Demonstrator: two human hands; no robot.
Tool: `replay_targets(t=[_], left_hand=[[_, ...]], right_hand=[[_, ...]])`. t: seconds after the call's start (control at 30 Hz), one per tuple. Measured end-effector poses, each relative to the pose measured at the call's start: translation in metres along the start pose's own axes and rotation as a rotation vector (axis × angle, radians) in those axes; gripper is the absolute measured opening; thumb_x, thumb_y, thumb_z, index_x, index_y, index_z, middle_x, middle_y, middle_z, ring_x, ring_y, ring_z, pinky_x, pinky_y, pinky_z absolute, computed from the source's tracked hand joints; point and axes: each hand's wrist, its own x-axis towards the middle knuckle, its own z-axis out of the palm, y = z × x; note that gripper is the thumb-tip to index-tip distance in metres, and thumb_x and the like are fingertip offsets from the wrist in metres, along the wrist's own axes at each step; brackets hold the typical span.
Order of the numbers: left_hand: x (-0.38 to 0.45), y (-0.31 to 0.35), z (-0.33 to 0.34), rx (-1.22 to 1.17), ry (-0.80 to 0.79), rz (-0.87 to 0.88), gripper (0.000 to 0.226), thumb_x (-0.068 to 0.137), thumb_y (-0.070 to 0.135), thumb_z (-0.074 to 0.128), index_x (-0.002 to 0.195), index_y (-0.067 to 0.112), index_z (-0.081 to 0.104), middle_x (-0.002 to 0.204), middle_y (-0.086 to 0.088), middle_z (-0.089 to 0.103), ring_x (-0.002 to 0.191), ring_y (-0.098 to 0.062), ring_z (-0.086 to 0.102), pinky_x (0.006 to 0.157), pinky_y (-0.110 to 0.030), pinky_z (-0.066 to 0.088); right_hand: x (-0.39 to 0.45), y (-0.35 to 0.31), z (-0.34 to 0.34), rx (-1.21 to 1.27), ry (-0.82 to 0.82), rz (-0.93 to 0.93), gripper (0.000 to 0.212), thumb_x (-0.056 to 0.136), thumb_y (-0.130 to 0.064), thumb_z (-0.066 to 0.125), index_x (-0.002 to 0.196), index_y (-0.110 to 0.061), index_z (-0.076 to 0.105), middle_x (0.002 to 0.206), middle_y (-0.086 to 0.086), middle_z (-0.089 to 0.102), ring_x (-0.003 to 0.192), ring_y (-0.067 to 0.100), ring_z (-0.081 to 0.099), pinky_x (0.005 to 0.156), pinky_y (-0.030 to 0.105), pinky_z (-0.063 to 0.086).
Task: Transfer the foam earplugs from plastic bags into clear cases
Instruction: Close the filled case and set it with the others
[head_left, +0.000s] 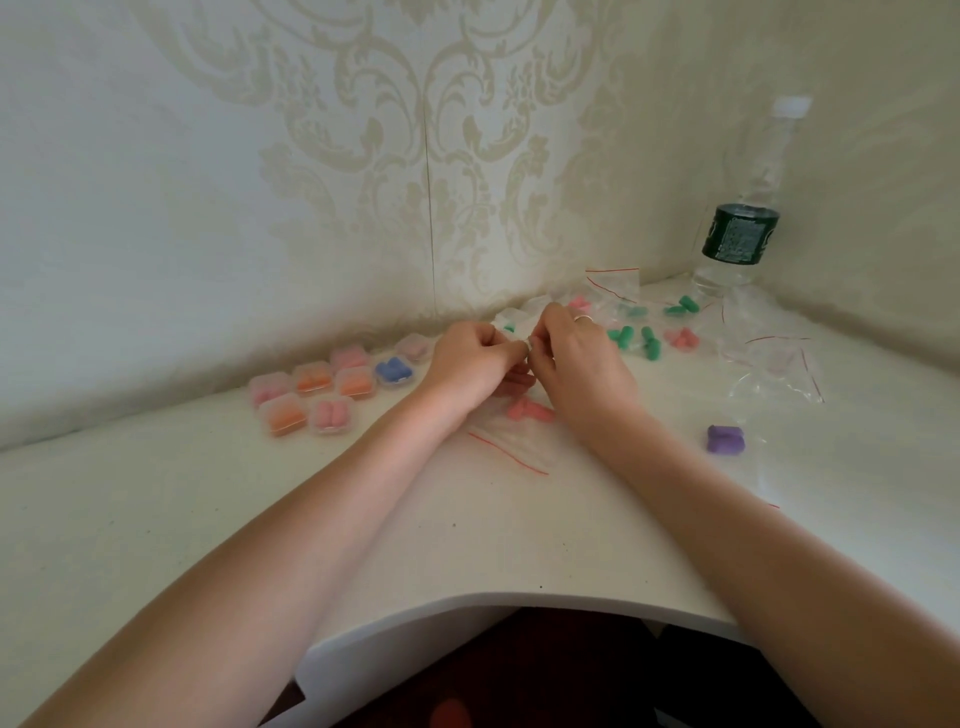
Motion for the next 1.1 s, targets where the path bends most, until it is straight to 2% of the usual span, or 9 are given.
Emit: replay_targets(t=[0.13,0.23,0.33,0.4,0.53,0.67,0.8,0.93,1.1], left_hand=[[0.001,-0.002,0.0,-0.011,0.0,-0.004,0.012,0.085,0.0,0.055,0.073,0.001,0.058,0.068,-0.015,0.065,0.051,-0.014,0.066,0.05,-0.021,0.053],[0.001,-0.004,-0.002,-0.021,-0.008,0.042,0.011,0.087,0.002,0.051,0.078,0.002,0.058,0.067,-0.01,0.065,0.055,-0.013,0.067,0.052,-0.021,0.053],[0.001,-0.006,-0.003,0.056,-0.022,0.115,0.011,0.09,0.007,0.05,0.086,0.001,0.059,0.068,-0.008,0.066,0.058,-0.017,0.068,0.054,-0.026,0.055],[0.002,-0.008,-0.003,0.112,-0.033,0.163,0.013,0.091,0.009,0.05,0.082,0.004,0.057,0.066,-0.006,0.065,0.057,-0.019,0.067,0.054,-0.029,0.055],[0.001,-0.009,-0.001,0.147,-0.063,0.219,0.025,0.095,0.01,0.046,0.073,0.007,0.057,0.064,-0.007,0.062,0.051,-0.016,0.063,0.049,-0.026,0.052],[0.002,-0.011,-0.001,0.185,-0.033,0.251,0.026,0.096,0.01,0.044,0.076,0.001,0.058,0.063,-0.008,0.062,0.047,-0.013,0.061,0.045,-0.022,0.049],[0.002,-0.011,0.0,0.172,-0.02,0.258,0.027,0.094,0.006,0.043,0.072,0.002,0.057,0.06,-0.009,0.059,0.042,-0.013,0.057,0.042,-0.019,0.045],[0.003,-0.011,0.0,0.213,-0.043,0.299,0.034,0.096,0.008,0.041,0.064,0.009,0.052,0.059,-0.006,0.058,0.042,-0.01,0.055,0.041,-0.018,0.042],[0.002,-0.01,-0.002,0.174,-0.037,0.292,0.034,0.096,0.01,0.042,0.064,0.011,0.052,0.058,-0.003,0.057,0.042,-0.011,0.053,0.042,-0.02,0.044]], right_hand=[[0.002,0.003,0.005,0.04,0.027,0.013,0.017,0.099,-0.015,0.042,0.103,-0.001,0.051,0.101,0.014,0.056,0.09,0.03,0.052,0.062,0.03,0.026],[0.004,0.011,0.008,0.21,0.007,-0.039,0.012,0.093,-0.012,0.05,0.1,-0.005,0.057,0.095,0.007,0.059,0.076,0.015,0.048,0.063,0.023,0.026],[0.004,0.014,0.006,0.268,0.006,-0.039,0.013,0.087,-0.016,0.056,0.098,-0.016,0.063,0.092,-0.005,0.06,0.082,0.011,0.045,0.069,0.024,0.032],[0.005,0.015,0.004,0.27,0.027,-0.041,0.011,0.085,-0.017,0.058,0.094,-0.019,0.065,0.088,-0.007,0.06,0.082,0.012,0.048,0.07,0.025,0.038],[0.007,0.015,0.001,0.354,0.009,-0.018,0.019,0.085,-0.002,0.057,0.098,-0.012,0.068,0.074,-0.005,0.057,0.065,0.007,0.049,0.063,0.012,0.038],[0.004,0.012,0.003,0.378,-0.003,0.029,0.019,0.084,-0.003,0.057,0.097,-0.009,0.07,0.077,0.006,0.067,0.069,0.015,0.058,0.066,0.02,0.044],[0.005,0.01,0.006,0.467,0.002,0.076,0.01,0.088,-0.013,0.058,0.089,-0.01,0.067,0.072,-0.001,0.066,0.067,0.013,0.06,0.064,0.019,0.046],[0.008,0.016,0.005,0.586,0.009,0.129,0.01,0.091,-0.012,0.06,0.083,-0.006,0.061,0.069,0.006,0.066,0.063,0.019,0.065,0.067,0.034,0.055],[0.008,0.012,0.007,0.602,-0.021,0.168,0.011,0.094,-0.014,0.054,0.084,-0.01,0.059,0.069,0.0,0.066,0.059,0.012,0.064,0.066,0.03,0.053]])
